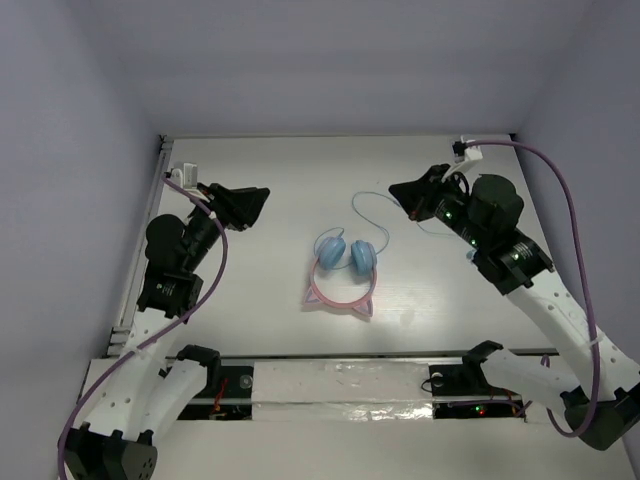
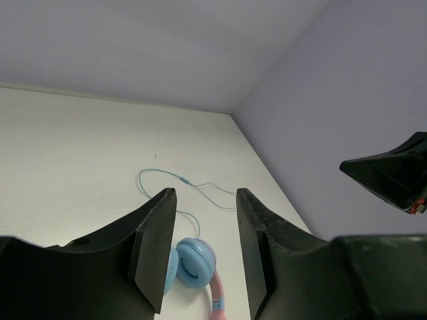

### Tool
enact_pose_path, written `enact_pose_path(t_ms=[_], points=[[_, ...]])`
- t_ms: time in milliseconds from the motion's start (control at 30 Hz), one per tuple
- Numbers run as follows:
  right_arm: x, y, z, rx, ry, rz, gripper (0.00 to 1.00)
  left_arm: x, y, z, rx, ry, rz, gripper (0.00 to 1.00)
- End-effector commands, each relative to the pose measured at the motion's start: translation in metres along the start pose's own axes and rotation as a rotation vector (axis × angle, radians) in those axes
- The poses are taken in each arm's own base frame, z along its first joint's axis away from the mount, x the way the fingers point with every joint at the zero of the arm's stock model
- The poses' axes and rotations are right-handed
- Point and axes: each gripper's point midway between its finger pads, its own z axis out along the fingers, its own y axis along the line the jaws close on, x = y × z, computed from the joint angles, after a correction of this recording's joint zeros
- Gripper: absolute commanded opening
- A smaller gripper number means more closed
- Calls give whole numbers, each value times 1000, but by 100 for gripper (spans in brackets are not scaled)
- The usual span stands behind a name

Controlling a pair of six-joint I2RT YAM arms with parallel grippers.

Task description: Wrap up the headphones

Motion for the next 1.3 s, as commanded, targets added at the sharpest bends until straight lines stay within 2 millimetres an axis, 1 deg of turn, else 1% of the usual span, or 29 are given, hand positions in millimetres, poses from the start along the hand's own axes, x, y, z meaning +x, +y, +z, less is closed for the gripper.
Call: enact_pose_path(t_ms=[0,67,167,200,233,300,333,367,400,467,500,533,600,633,667,700,767,800,833,867,900,967,1000,1033,1067,1133,1200,1233,1267], points=[[-4,-11,-10,72,-19,-27,1,-6,-1,2,-2,-27,-5,38],[3,-12,-12,73,8,-35,5,-3,1,2,-11,-18,-12,39],[16,-13,-14,65,55,-36,5,2,7,2,-22,-16,-29,25],[19,-14,-14,66,64,-35,1,4,10,3,-37,-12,-32,17],[22,-15,-14,69,71,-37,0,7,15,6,-52,2,-37,12],[26,-17,-14,79,82,-38,0,22,15,10,-66,46,-40,0],[26,-17,-14,82,82,-39,0,28,15,14,-80,67,-38,0],[26,-18,-14,86,83,-41,0,40,15,15,-103,101,-35,0],[25,-19,-15,94,83,-41,0,53,7,19,-127,113,-11,0],[24,-19,-14,103,94,-45,0,71,13,21,-203,144,5,0],[26,-21,-14,111,105,-46,0,76,25,18,-281,143,6,0],[31,-24,-11,124,127,-47,0,90,29,14,-299,168,4,0],[43,-28,-8,137,163,-50,0,103,40,7,-344,183,-10,0],[50,-28,-6,133,182,-51,0,117,51,-1,-373,202,-26,0],[62,-34,0,152,225,-48,0,129,51,-5,-373,227,-32,0],[74,-27,4,135,262,-65,0,142,60,-12,-402,245,-44,0],[90,-21,11,123,307,-91,0,157,61,-19,-410,275,-51,0],[103,-28,20,169,334,-112,0,161,63,-22,-423,276,-54,0],[115,-19,23,153,363,-131,0,167,64,-26,-427,285,-57,0],[121,-16,28,146,378,-153,0,169,63,-27,-427,284,-62,0],[136,-14,35,128,421,-166,0,169,64,-29,-441,280,-58,0],[153,-6,41,96,472,-195,0,161,64,-32,-444,260,-50,0],[158,-6,45,92,487,-198,2,155,63,-32,-447,242,-41,0],[172,-6,50,87,520,-206,6,144,58,-32,-434,214,-39,0],[176,-8,54,90,524,-213,19,141,59,-34,-442,209,-26,0],[190,-10,61,89,552,-230,40,127,57,-36,-448,181,2,0],[194,-13,68,96,565,-256,57,121,58,-39,-459,174,22,0],[191,-8,72,75,567,-264,60,115,55,-39,-453,164,29,0],[197,-8,76,36,585,-310,61,112,54,-40,-451,160,34,0]])
